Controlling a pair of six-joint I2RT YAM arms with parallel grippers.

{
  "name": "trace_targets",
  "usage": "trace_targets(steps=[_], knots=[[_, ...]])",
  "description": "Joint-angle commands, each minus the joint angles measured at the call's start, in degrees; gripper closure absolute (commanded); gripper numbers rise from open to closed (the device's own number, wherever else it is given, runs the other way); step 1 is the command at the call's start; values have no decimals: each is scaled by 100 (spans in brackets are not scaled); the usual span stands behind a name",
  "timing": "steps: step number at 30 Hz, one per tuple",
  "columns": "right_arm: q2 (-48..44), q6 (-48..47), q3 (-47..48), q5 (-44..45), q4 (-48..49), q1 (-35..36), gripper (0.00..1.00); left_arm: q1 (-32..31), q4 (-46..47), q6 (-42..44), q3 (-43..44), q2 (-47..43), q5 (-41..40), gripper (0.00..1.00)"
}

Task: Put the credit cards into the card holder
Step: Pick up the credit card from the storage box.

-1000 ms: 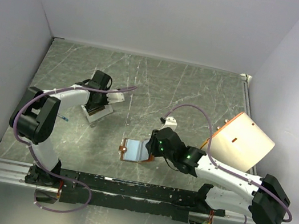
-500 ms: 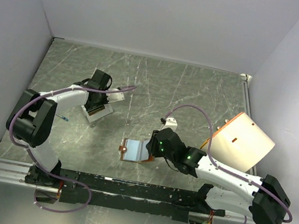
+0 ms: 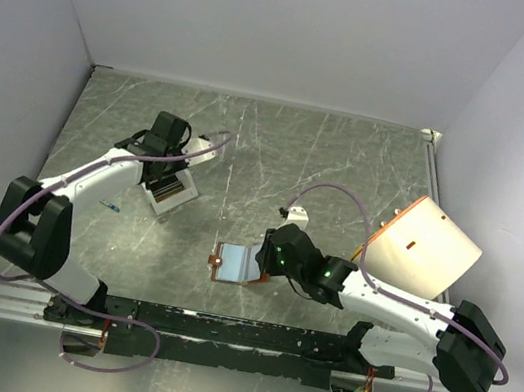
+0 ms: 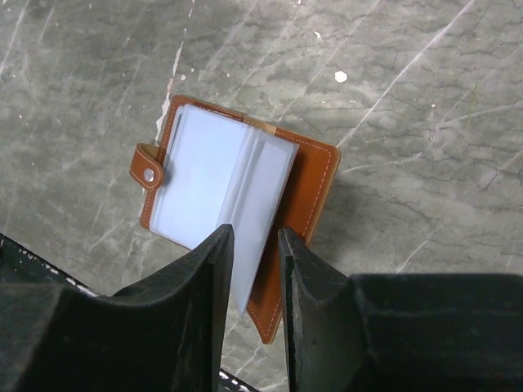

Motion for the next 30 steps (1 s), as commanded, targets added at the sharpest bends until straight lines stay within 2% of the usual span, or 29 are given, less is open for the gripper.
trace_targets(steps=[1, 8, 12, 16, 20, 22, 24, 30], knots=[[114, 24, 71, 105, 83, 18, 71, -39, -237, -616, 343, -342, -239, 93], [169, 23, 129, 143, 26, 20, 71, -39, -501, -1572, 557, -817, -197, 93], [205, 32, 161, 220, -105, 24, 71, -39, -524, -2225, 583, -1391, -35, 93], [229, 71, 147, 292, -243, 23, 75, -39, -89, -2622, 269, -2298, 753, 93], [294, 117, 118, 373, -355, 20, 75, -39, 789, -3061, -361, -3198, 1894, 93], [348, 128, 105, 402, -381, 19, 75, -34, 1030, -3464, -580, -3465, 2054, 93], [407, 141, 93, 392, -376, 20, 75, -31, 1116, -3933, -670, -3596, 2223, 93], [585, 216, 53, 449, -404, 19, 75, -31, 1222, -5596, -681, -3557, 3536, 93]])
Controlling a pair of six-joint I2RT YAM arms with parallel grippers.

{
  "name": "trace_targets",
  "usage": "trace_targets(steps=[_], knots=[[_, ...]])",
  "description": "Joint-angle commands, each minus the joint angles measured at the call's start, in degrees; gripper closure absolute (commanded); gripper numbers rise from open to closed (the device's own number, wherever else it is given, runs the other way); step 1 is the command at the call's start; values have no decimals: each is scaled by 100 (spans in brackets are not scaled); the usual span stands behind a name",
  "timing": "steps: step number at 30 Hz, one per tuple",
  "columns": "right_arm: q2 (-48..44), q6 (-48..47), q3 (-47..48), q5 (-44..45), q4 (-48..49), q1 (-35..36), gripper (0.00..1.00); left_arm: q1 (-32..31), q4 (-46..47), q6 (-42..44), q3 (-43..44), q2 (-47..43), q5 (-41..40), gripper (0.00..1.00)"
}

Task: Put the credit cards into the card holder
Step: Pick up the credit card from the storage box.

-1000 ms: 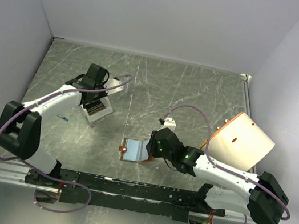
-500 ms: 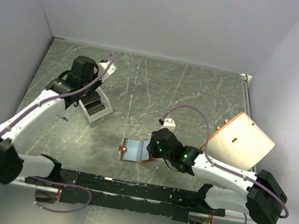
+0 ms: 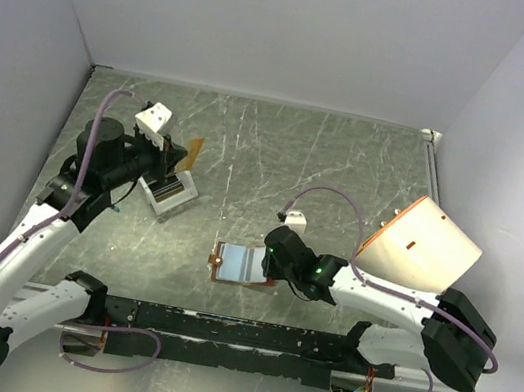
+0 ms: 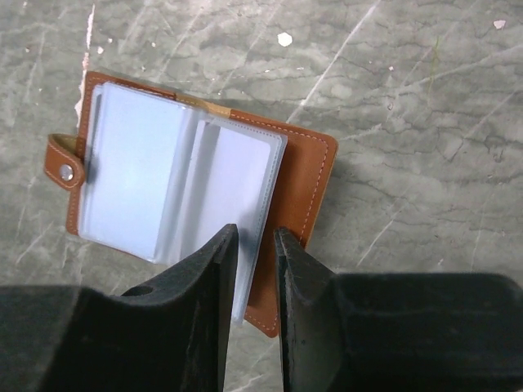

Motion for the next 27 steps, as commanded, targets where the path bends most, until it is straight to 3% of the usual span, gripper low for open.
trace_targets(steps=[1, 7, 12, 15, 21, 27], knots=[[71, 119, 11, 186, -85, 18, 75, -22, 447, -1818, -90, 100, 1288, 93], [80, 184, -146, 134, 26, 19, 76, -28, 677, -3501, -234, 762, 2517, 93], [94, 208, -223, 121, 112, 19, 76, -30, 1545, -4804, -1096, 818, 2733, 93], [121, 217, -243, 131, 148, 23, 76, -30, 1426, -5124, -1396, 809, 2395, 93], [207, 221, -243, 109, 206, 26, 77, -43, 1660, -5839, -1903, 1150, 2495, 93], [230, 238, -232, 52, 221, 18, 77, -280, 1773, -5986, -2148, 1550, 2408, 93]])
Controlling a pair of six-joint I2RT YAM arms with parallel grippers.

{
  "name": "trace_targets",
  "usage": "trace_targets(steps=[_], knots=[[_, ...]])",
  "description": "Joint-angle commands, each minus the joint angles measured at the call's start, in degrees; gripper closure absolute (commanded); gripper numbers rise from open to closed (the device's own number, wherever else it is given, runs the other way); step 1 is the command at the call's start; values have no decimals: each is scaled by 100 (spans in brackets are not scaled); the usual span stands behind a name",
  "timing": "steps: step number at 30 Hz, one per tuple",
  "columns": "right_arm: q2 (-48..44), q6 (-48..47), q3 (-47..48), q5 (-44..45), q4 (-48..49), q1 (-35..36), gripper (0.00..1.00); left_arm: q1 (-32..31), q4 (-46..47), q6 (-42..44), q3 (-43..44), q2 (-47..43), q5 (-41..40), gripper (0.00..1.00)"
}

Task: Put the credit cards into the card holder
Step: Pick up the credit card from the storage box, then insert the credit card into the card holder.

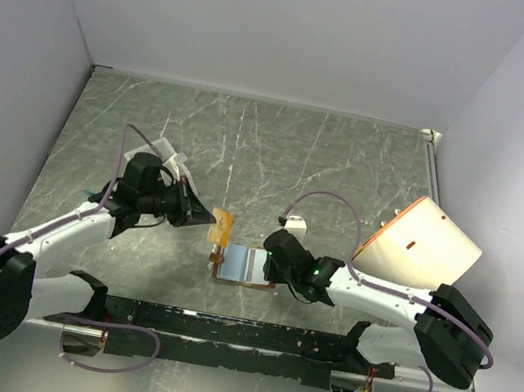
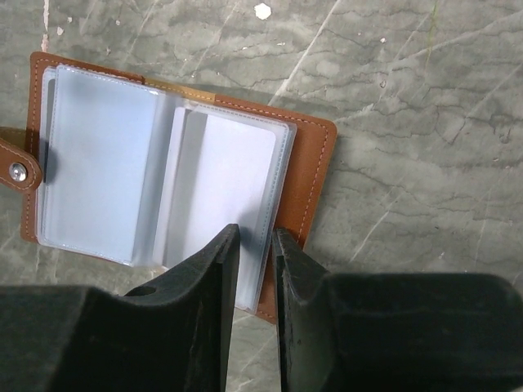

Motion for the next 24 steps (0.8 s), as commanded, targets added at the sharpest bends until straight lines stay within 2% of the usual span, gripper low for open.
trace_targets(steps=[1, 8, 13, 20, 24], knots=[[18, 81, -44, 48, 120, 18, 77, -264, 422, -382, -188, 171, 64, 93], [-26, 149, -90, 83, 121, 19, 77, -579, 1026, -978, -534, 397, -260, 93], [-29, 166, -110, 87, 121, 21, 77, -1003, 1138, -949, -434, 814, -477, 93], [-81, 151, -117, 67, 144, 21, 77, -1305, 2297, -1114, -742, 1505, -389, 93], [-98, 141, -113, 79, 116, 23, 77, -1392, 2387, -898, -656, 1856, -327, 93]])
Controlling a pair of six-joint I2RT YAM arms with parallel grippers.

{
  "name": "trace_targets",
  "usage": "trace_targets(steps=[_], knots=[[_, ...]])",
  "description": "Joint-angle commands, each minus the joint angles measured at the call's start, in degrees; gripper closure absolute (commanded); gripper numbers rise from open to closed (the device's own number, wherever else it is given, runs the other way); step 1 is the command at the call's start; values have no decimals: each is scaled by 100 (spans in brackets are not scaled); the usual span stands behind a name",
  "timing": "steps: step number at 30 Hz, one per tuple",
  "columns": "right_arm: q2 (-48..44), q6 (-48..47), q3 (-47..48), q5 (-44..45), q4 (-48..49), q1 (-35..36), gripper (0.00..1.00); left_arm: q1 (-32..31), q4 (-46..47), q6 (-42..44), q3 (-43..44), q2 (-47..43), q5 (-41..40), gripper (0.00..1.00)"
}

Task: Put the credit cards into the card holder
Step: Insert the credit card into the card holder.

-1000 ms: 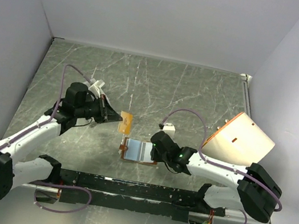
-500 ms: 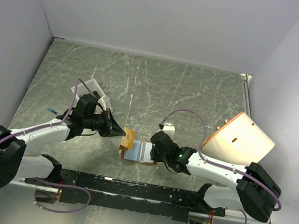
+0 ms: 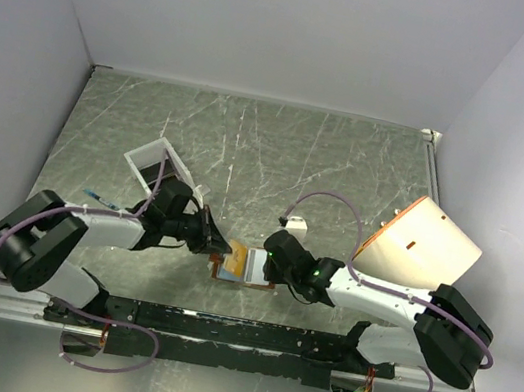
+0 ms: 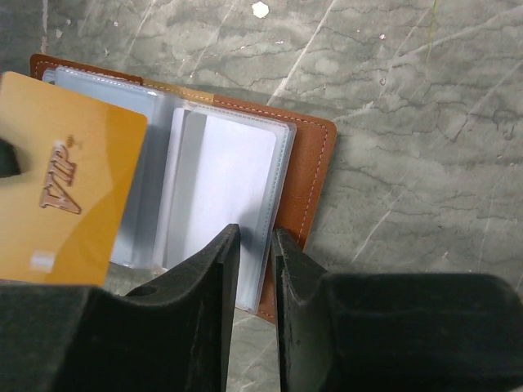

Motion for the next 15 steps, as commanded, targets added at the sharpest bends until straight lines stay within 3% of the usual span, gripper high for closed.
trace_targets(steps=[1, 15], knots=[[-109, 40, -62, 82, 31, 19, 77, -121, 577, 172, 42, 307, 64, 93], [-82, 49, -54, 49, 99, 24, 78, -214, 1280, 101, -97, 1121, 180, 93]])
